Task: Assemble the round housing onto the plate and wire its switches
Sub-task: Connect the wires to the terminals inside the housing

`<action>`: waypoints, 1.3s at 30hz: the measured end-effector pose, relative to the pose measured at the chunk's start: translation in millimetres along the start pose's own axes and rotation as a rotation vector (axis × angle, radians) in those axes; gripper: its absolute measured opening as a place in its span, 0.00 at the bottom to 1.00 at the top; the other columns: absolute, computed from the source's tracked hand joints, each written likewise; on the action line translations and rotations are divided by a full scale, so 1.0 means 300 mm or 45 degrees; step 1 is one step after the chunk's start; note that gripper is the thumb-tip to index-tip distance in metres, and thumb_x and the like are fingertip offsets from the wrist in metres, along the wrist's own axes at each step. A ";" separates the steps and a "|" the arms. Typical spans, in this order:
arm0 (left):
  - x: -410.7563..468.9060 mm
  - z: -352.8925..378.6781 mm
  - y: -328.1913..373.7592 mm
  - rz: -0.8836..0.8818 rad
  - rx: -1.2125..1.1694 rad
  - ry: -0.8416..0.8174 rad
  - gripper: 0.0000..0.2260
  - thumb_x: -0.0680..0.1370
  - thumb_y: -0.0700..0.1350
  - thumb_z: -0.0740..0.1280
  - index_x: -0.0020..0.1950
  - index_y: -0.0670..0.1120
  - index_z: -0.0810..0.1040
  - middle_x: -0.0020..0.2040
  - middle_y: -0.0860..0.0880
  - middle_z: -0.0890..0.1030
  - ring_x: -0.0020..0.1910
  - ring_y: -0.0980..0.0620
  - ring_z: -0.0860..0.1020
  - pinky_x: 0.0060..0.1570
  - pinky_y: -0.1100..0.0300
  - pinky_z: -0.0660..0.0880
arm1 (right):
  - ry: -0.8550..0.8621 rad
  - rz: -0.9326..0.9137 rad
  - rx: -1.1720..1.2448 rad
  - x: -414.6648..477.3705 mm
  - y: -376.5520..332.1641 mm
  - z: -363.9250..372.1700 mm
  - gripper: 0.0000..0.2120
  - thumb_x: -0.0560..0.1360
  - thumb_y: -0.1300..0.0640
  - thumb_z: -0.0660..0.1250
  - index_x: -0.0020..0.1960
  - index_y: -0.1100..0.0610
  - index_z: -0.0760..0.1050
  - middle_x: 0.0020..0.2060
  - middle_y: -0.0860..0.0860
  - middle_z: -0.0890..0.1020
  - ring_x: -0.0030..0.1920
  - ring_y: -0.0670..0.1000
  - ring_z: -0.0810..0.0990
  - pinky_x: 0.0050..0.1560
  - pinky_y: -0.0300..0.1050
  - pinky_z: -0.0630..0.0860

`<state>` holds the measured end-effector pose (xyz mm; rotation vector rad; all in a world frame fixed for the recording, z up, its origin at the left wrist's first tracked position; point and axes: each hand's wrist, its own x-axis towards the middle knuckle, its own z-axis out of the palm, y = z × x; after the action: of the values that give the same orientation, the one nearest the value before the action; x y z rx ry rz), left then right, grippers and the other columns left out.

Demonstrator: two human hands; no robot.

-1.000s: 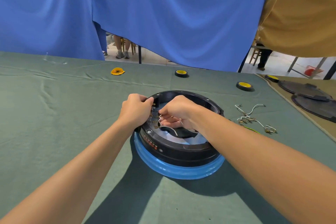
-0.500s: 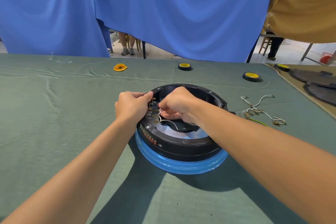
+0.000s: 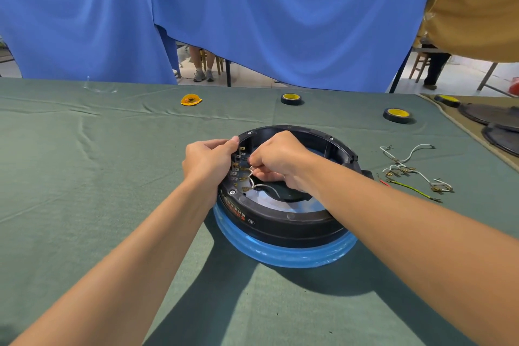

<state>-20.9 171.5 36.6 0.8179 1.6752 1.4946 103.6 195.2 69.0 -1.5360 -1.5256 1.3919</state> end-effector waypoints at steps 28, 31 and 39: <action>0.018 -0.006 -0.018 0.016 -0.021 -0.032 0.09 0.72 0.50 0.77 0.48 0.46 0.87 0.45 0.42 0.86 0.46 0.41 0.84 0.54 0.44 0.81 | -0.033 -0.255 -0.424 -0.037 -0.014 -0.017 0.10 0.71 0.66 0.74 0.40 0.53 0.78 0.41 0.52 0.83 0.40 0.48 0.82 0.32 0.38 0.75; 0.018 -0.006 -0.020 0.032 -0.022 -0.027 0.10 0.71 0.50 0.77 0.47 0.46 0.87 0.43 0.42 0.86 0.46 0.40 0.85 0.54 0.43 0.80 | -0.021 -0.237 -0.361 -0.031 -0.011 -0.022 0.10 0.69 0.68 0.73 0.37 0.55 0.79 0.41 0.53 0.84 0.42 0.50 0.82 0.37 0.41 0.78; 0.019 -0.007 -0.017 0.052 0.008 -0.005 0.06 0.72 0.50 0.77 0.44 0.49 0.86 0.42 0.43 0.86 0.46 0.41 0.85 0.54 0.45 0.80 | -0.049 -0.101 -0.084 -0.030 -0.021 -0.024 0.10 0.69 0.75 0.69 0.36 0.62 0.78 0.48 0.62 0.81 0.44 0.58 0.85 0.42 0.45 0.83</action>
<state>-25.6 174.6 31.1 0.8626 1.6705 1.5148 109.4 189.7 79.4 -1.4786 -1.6523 1.3457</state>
